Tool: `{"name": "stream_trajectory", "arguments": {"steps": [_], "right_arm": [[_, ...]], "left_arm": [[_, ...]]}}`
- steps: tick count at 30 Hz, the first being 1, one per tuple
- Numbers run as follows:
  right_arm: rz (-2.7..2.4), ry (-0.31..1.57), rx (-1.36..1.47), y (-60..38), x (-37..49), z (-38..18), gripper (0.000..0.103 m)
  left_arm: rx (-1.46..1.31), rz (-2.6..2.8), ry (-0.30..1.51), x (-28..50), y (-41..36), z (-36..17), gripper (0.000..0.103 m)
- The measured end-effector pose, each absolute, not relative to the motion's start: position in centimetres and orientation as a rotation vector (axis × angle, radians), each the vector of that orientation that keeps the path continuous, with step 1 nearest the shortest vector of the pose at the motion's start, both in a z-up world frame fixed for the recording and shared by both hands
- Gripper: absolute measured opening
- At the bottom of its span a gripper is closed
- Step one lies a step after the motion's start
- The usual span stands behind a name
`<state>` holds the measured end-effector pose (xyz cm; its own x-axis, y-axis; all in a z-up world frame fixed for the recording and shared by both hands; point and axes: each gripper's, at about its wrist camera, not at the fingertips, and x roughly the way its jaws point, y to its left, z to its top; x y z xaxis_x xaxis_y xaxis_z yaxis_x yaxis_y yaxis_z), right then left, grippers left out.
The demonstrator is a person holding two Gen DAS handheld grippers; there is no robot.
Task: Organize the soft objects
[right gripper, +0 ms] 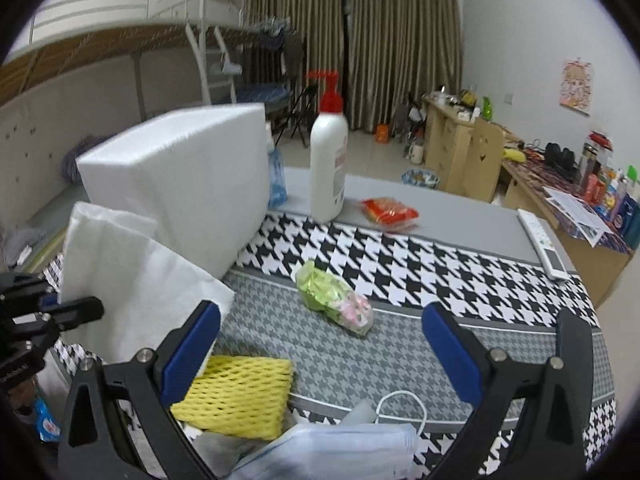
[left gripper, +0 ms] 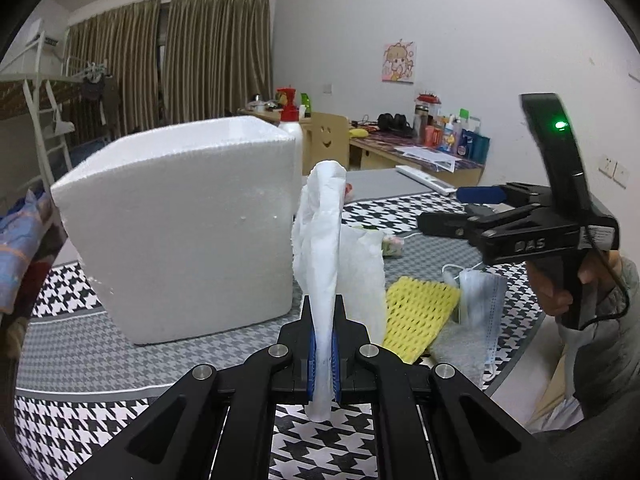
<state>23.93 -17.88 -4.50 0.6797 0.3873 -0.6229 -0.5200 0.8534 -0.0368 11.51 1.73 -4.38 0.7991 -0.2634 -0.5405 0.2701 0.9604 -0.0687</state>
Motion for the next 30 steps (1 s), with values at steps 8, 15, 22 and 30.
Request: {"name": "stream_trajectory", "arguments": {"steps": [8,15,22,30], "right_arm": [[0.508,0.689,-0.243,-18.2,25.9,-5.1,0.102],[0.510,0.724,-0.272,-17.9,27.5,-5.9,0.102],[0.537,0.755,-0.277,-17.7,28.5,-6.2,0.102],[0.577,0.807,-0.305,-16.6,29.9,-7.2,0.097]], "left_arm": [[0.075,-0.255,0.618,13.3,-0.2,-5.5,0.006],[0.101,-0.265,0.647,14.4,-1.2,-6.3,0.006],[0.133,-0.280,0.677,15.8,-2.8,-6.9,0.042],[0.168,-0.302,0.732,17.3,-3.9,-8.2,0.056]]}}
